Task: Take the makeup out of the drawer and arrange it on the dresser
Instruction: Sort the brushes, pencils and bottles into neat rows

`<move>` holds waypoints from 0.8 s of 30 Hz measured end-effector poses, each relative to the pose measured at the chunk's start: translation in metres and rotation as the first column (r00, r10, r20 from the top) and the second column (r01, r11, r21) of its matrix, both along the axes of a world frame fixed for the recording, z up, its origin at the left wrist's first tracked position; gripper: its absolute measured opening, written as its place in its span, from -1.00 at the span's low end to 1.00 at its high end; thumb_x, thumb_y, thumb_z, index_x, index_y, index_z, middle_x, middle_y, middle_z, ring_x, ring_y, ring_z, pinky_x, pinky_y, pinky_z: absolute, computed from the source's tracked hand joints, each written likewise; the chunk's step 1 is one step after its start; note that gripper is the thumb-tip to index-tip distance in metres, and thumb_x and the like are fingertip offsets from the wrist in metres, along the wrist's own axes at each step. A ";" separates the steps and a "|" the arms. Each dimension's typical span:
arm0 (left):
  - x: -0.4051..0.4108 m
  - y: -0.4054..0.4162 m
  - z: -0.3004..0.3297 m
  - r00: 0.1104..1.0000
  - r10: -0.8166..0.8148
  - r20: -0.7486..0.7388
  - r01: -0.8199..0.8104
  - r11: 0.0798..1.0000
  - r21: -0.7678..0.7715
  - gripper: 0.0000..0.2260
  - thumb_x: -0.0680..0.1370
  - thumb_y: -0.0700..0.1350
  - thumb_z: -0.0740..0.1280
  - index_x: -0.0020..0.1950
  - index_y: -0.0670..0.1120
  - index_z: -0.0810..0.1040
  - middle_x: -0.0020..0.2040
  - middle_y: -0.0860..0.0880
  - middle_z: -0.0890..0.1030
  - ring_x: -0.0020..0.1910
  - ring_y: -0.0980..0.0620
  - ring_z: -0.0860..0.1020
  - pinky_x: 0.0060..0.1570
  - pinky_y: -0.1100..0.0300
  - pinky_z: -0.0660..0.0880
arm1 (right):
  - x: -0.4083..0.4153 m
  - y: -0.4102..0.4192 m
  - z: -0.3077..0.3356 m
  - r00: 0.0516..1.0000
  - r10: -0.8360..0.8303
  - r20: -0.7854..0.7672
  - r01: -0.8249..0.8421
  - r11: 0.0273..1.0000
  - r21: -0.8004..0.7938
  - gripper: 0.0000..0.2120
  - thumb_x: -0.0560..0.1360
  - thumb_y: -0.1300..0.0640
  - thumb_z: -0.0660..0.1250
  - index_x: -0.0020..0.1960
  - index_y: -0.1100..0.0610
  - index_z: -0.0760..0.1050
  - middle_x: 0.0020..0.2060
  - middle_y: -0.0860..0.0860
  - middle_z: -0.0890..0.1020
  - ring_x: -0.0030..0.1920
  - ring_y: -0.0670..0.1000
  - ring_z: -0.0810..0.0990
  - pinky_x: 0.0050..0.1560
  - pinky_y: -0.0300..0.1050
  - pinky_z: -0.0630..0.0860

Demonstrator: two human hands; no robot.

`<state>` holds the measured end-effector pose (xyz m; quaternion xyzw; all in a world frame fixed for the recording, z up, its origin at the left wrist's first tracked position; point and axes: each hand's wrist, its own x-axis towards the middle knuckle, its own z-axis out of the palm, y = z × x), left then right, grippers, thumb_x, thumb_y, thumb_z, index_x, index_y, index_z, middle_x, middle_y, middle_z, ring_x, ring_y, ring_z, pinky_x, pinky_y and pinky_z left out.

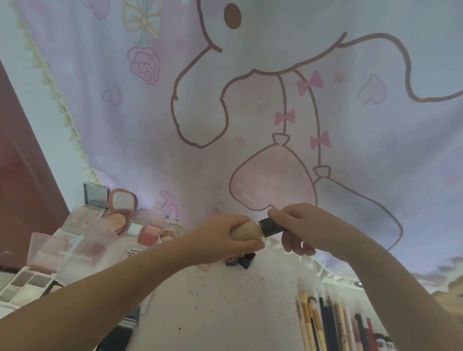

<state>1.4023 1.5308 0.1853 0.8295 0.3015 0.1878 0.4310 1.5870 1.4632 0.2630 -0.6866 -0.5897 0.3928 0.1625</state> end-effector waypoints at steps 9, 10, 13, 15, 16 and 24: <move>0.007 0.000 0.002 0.999 -0.037 -0.008 0.037 0.999 0.020 -0.78 0.30 0.38 0.27 -0.18 0.31 0.47 -0.23 0.29 0.56 -0.28 0.29 0.55 -0.27 0.31 0.56 | 0.006 -0.002 0.006 0.999 0.027 -0.018 -0.027 1.000 0.001 -0.70 0.55 -0.17 0.16 0.02 0.05 0.47 -0.37 -0.08 0.62 -0.51 -0.14 0.51 -0.52 -0.35 0.39; 0.008 0.000 0.003 0.999 -0.041 -0.008 0.041 0.999 0.012 -0.79 0.31 0.38 0.28 -0.18 0.31 0.47 -0.25 0.26 0.57 -0.31 0.26 0.55 -0.25 0.27 0.58 | 0.005 0.000 0.004 0.999 0.025 0.048 -0.026 0.999 0.026 -0.68 0.54 -0.18 0.16 -0.08 0.06 0.47 -0.48 -0.10 0.57 -0.58 -0.16 0.43 -0.56 -0.37 0.34; 0.010 0.001 0.004 0.999 -0.044 0.032 0.046 0.998 -0.044 -0.72 0.35 0.32 0.31 -0.13 0.17 0.52 -0.31 0.20 0.60 -0.38 0.21 0.56 -0.28 0.22 0.59 | 0.007 0.001 0.000 0.993 0.001 0.119 -0.019 0.988 0.154 -0.80 0.54 -0.10 0.23 -0.17 -0.02 0.47 -0.47 -0.10 0.53 -0.62 -0.21 0.35 -0.57 -0.42 0.29; 0.009 0.003 0.006 0.996 -0.048 0.069 0.054 0.995 -0.086 -0.66 0.36 0.29 0.32 -0.08 0.06 0.55 -0.31 0.16 0.62 -0.39 0.21 0.56 -0.32 0.29 0.56 | 0.013 0.000 0.001 0.999 -0.015 0.043 0.006 0.979 0.206 -0.90 0.54 -0.03 0.26 -0.12 -0.06 0.49 -0.35 -0.03 0.58 -0.59 -0.21 0.37 -0.54 -0.41 0.30; 0.007 0.003 0.006 0.995 -0.051 0.081 0.059 0.993 -0.101 -0.65 0.37 0.28 0.33 -0.07 0.05 0.55 -0.30 0.14 0.63 -0.38 0.19 0.57 -0.32 0.30 0.56 | 0.016 -0.001 0.002 1.000 -0.023 0.004 0.022 0.977 0.212 -0.92 0.55 -0.01 0.26 -0.09 -0.06 0.50 -0.29 0.01 0.60 -0.57 -0.20 0.37 -0.53 -0.40 0.31; 0.007 -0.004 -0.002 0.996 -0.031 0.080 0.039 0.994 -0.100 -0.76 0.37 0.29 0.33 -0.14 0.16 0.52 -0.35 0.16 0.59 -0.44 0.21 0.52 -0.41 0.36 0.48 | 0.015 -0.002 0.003 0.989 0.009 0.146 -0.046 0.967 0.251 -0.88 0.54 -0.08 0.22 -0.10 -0.09 0.48 -0.15 -0.01 0.65 -0.49 -0.27 0.44 -0.51 -0.45 0.32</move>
